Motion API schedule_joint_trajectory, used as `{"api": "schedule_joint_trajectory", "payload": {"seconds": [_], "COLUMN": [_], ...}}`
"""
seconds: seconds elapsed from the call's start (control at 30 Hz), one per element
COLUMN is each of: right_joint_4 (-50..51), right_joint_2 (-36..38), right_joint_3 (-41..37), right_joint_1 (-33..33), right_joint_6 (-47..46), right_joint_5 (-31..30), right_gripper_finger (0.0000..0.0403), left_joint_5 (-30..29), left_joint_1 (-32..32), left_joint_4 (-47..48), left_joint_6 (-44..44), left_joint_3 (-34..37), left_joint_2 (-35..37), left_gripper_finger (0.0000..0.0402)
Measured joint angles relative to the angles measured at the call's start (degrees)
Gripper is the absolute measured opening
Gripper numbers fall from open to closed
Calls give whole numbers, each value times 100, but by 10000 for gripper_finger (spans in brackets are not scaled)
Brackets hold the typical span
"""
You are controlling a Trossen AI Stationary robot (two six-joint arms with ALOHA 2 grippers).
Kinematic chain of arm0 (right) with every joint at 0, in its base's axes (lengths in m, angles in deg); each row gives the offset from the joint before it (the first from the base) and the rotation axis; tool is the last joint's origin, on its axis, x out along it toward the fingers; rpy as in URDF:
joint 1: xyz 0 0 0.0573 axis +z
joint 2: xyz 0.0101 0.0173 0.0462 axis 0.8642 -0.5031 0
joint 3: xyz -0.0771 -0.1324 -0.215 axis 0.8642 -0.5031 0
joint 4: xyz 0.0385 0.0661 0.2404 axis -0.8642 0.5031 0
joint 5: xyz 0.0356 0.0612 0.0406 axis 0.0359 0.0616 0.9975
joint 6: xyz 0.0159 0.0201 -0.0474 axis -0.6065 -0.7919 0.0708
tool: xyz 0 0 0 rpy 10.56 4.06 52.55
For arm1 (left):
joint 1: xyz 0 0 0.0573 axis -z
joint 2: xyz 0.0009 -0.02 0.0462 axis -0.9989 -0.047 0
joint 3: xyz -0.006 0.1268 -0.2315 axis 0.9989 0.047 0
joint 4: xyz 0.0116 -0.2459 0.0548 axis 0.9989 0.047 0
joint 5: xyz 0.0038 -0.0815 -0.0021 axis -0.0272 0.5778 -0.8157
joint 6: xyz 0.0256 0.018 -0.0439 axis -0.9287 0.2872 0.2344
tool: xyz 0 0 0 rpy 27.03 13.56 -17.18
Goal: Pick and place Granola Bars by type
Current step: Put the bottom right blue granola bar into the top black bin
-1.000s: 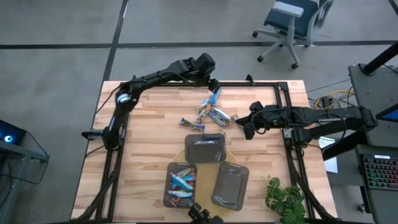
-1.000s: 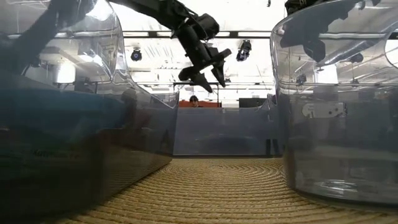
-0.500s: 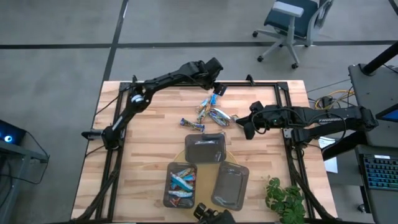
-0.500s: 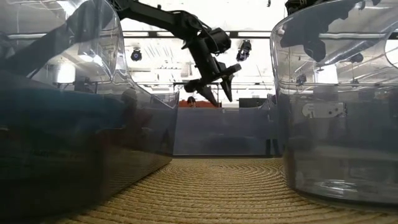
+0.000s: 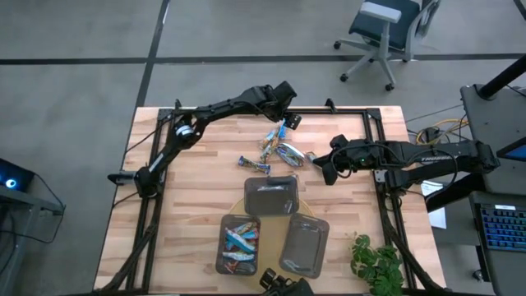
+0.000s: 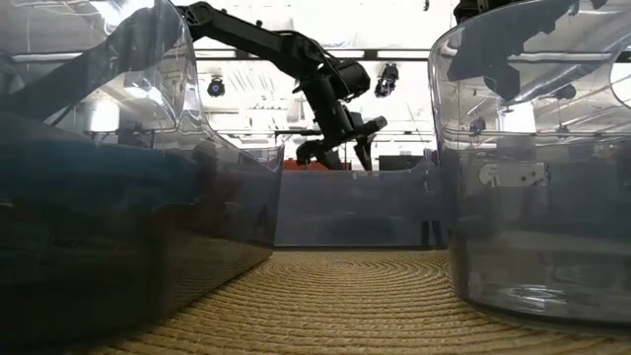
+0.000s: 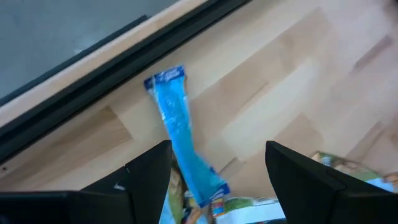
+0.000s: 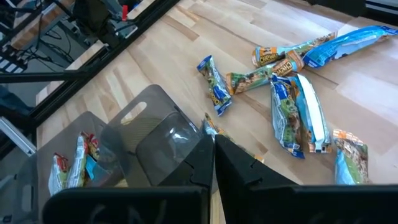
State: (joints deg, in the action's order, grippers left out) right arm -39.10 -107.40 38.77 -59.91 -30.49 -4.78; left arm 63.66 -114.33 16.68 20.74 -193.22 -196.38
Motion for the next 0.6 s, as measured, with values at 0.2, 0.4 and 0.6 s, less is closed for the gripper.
{"api": "schedule_joint_trajectory", "payload": {"seconds": [0.2, 0.4, 0.6], "right_joint_4": [0, 0, 0], "right_joint_2": [0, 0, 0], "right_joint_3": [0, 0, 0], "right_joint_1": [0, 0, 0], "right_joint_6": [-25, -26, -47], "right_joint_5": [7, 7, 10], "right_gripper_finger": [9, 9, 9], "left_joint_5": [-10, -171, -273], "left_joint_1": [62, 78, 74], "left_joint_4": [-166, -324, -547], "left_joint_6": [69, 199, 256], "left_joint_3": [246, 568, 840], "left_joint_2": [-9, -9, -9], "left_gripper_finger": [240, 240, 240]}}
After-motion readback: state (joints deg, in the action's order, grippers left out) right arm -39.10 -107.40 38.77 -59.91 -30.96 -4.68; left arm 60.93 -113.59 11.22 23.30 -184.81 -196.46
